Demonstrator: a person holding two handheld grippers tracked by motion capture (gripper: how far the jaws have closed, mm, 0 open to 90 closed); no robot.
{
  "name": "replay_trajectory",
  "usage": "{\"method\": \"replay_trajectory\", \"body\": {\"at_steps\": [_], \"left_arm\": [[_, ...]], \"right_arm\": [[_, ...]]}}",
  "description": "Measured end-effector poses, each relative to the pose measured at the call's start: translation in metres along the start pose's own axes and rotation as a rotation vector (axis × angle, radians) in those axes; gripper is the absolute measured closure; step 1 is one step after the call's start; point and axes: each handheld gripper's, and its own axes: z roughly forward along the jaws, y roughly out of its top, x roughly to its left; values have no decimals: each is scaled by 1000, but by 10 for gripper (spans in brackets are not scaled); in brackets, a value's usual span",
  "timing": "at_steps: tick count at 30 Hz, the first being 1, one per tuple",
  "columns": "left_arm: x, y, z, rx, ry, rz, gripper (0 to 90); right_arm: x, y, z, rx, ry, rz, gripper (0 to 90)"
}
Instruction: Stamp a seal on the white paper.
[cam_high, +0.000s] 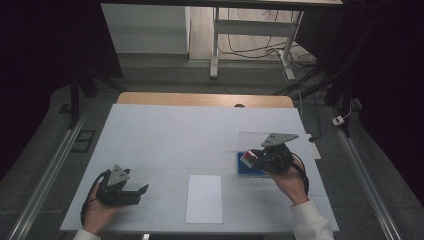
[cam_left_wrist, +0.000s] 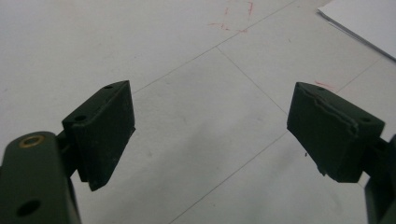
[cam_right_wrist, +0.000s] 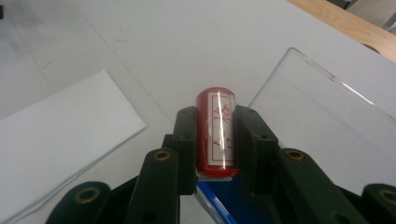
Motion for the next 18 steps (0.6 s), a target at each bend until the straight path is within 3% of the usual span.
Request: {"method": "replay_trajectory", "body": {"at_steps": [11,18], "left_arm": [[1,0,-1,-2,2,1,153],[1,0,-1,1,3,3,153]], "right_arm": [[23,8,2,-3,35,-62,701],[32,10,4,-7,64,-76,701]]}}
